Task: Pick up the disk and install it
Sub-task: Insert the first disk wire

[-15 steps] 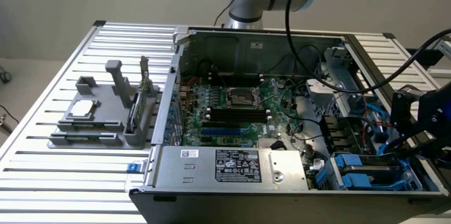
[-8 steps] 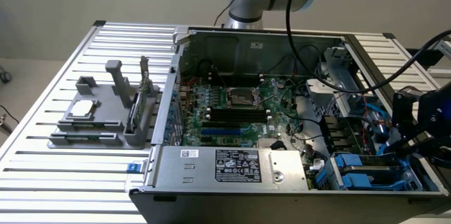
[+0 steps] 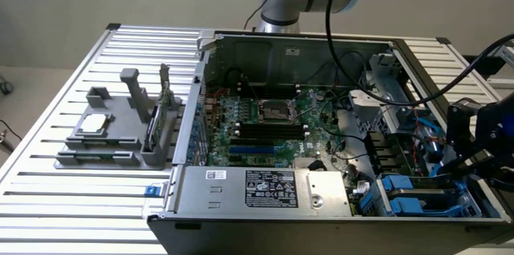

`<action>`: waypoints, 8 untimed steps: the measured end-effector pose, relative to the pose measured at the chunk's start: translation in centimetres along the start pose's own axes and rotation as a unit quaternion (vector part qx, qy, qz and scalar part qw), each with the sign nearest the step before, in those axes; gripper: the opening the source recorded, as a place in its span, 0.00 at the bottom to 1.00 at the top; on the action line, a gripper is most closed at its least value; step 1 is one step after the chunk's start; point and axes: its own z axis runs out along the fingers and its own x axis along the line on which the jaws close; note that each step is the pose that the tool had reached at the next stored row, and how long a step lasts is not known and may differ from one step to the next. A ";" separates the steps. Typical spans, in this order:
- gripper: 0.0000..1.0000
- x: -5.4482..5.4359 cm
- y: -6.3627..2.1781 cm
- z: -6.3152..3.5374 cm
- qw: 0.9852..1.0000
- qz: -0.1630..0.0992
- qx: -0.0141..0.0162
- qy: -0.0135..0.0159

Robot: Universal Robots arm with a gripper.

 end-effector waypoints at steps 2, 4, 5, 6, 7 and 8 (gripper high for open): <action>0.18 0.2 -0.13 -0.05 1.000 0.001 0.000 0.000; 0.18 0.5 -0.46 -0.43 1.000 0.002 0.000 0.000; 0.18 0.7 -0.63 -0.72 1.000 0.002 0.000 0.000; 0.18 0.9 -0.78 -1.06 1.000 0.002 -0.001 0.000; 0.18 1.0 -0.87 -1.41 1.000 0.002 -0.001 0.000; 0.18 1.2 -0.92 -1.70 1.000 0.002 -0.001 0.000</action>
